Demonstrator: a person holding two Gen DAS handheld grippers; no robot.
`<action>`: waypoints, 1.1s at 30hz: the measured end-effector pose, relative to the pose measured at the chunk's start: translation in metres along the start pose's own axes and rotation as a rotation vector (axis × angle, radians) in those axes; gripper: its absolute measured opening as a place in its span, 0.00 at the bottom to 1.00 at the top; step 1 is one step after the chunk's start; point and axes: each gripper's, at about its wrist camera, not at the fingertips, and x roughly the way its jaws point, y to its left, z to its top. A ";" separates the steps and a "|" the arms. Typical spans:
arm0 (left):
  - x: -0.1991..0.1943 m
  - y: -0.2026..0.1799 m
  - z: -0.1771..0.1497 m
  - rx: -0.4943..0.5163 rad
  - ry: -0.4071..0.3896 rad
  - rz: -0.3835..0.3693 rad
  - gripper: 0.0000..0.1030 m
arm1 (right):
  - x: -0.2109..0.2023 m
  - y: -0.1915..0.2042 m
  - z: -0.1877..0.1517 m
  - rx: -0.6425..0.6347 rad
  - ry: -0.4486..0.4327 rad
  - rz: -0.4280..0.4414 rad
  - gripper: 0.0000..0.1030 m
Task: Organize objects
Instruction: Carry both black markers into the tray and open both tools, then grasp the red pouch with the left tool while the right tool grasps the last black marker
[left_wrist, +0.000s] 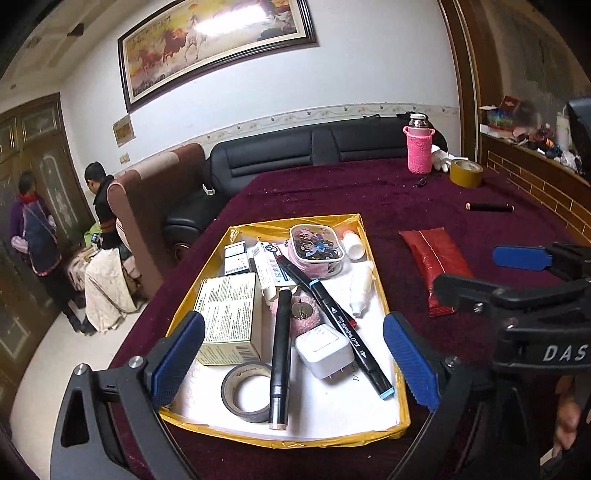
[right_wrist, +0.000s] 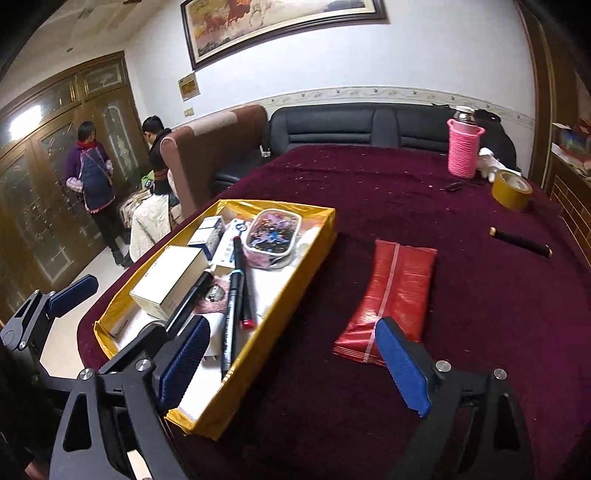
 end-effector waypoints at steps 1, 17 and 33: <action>-0.001 -0.003 0.001 0.008 0.003 0.003 0.94 | -0.003 -0.005 -0.001 0.008 -0.004 -0.004 0.92; 0.002 -0.050 0.008 0.140 0.022 0.020 0.94 | -0.021 -0.065 -0.013 0.128 -0.020 -0.041 0.92; 0.015 -0.078 0.030 0.165 0.025 -0.076 0.94 | -0.025 -0.134 -0.007 0.232 -0.035 -0.122 0.92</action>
